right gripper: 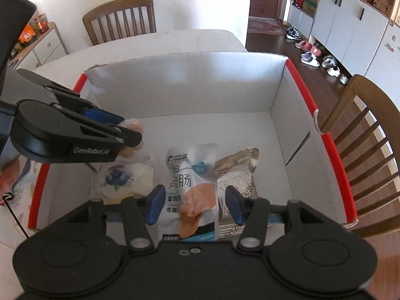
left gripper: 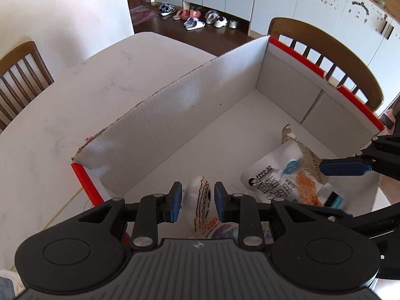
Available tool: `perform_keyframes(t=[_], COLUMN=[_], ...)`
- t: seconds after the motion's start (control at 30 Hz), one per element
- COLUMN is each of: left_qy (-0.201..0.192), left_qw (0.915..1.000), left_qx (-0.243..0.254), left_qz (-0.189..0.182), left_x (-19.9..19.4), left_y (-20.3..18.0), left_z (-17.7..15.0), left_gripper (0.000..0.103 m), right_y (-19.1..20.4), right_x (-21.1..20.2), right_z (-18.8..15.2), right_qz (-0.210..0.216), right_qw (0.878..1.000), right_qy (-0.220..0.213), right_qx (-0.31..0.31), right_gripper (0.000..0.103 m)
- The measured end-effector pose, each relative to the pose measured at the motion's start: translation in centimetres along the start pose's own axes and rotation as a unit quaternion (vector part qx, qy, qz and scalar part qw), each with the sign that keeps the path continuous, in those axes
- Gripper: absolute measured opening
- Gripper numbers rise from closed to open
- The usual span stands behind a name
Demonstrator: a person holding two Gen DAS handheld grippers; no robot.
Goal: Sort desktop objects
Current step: 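Open the left tool to drop the plush while the right tool releases the sausage packet, then withdraw both open tools up and away from the box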
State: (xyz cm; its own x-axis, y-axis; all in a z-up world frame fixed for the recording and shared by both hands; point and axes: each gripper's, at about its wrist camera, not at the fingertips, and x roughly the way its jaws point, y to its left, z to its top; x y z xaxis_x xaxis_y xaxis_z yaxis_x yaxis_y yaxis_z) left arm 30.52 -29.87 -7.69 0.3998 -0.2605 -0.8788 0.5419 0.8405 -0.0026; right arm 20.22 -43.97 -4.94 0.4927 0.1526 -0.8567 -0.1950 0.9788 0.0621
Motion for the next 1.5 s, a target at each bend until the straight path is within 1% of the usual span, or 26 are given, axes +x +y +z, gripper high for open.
perform_keyframes(t=[0.03, 0.07, 0.1, 0.13, 0.2, 0.4, 0.7, 0.9, 1.13, 1.27, 1.5], left_qy=[-0.002, -0.005, -0.011, -0.019, -0.032, -0.055, -0.079, -0.086, -0.086, -0.088, -0.098], left_qw=[1.0000, 1.0000, 0.9999, 0.9998, 0.9995, 0.9984, 0.9962, 0.9949, 0.9934, 0.9933, 0.9924], left_qx=[0.001, 0.001, 0.001, 0.001, -0.003, -0.009, -0.022, -0.015, -0.007, -0.005, -0.010], left_qz=[-0.002, -0.002, -0.001, -0.001, -0.003, -0.012, -0.030, -0.051, -0.077, -0.075, -0.073], left_x=[-0.2, -0.5, -0.9, -1.3, -2.2, -4.4, -7.9, -9.8, -11.5, -12.5, -14.3], left_y=[0.0, 0.0, 0.1, 0.1, 0.3, 0.6, 0.9, 0.4, 0.1, 0.2, 0.6], left_z=[0.0, -0.1, -0.2, -0.2, -0.4, -0.8, -2.4, -3.7, -5.7, -6.5, -8.1], left_gripper=[0.034, 0.049, 0.059, 0.070, 0.071, 0.071, 0.071, 0.071, 0.071, 0.071, 0.071], right_y=[0.0, 0.0, -0.1, -0.1, -0.3, -0.5, 0.2, 0.9, 1.6, 2.1, 2.7], right_x=[-0.2, -0.5, -0.8, -1.0, -1.6, -3.4, -5.5, -6.6, -7.4, -7.7, -8.4], right_z=[0.0, -0.1, -0.1, 0.0, 0.0, 0.0, -0.2, -0.5, -1.0, -1.3, -1.8], right_qz=[0.002, 0.004, 0.005, 0.007, 0.010, 0.019, 0.033, 0.043, 0.047, 0.041, 0.037], right_qw=[1.000, 1.000, 1.000, 1.000, 1.000, 0.999, 0.998, 0.998, 0.998, 0.998, 0.998], right_qy=[-0.003, -0.006, -0.008, -0.010, -0.014, -0.029, -0.044, -0.049, -0.044, -0.048, -0.054], right_qx=[0.000, 0.001, 0.001, 0.001, 0.000, 0.000, -0.001, -0.003, -0.006, -0.006, -0.009], right_gripper=[0.062, 0.065, 0.065, 0.065, 0.065, 0.066, 0.066, 0.066, 0.066, 0.073, 0.076])
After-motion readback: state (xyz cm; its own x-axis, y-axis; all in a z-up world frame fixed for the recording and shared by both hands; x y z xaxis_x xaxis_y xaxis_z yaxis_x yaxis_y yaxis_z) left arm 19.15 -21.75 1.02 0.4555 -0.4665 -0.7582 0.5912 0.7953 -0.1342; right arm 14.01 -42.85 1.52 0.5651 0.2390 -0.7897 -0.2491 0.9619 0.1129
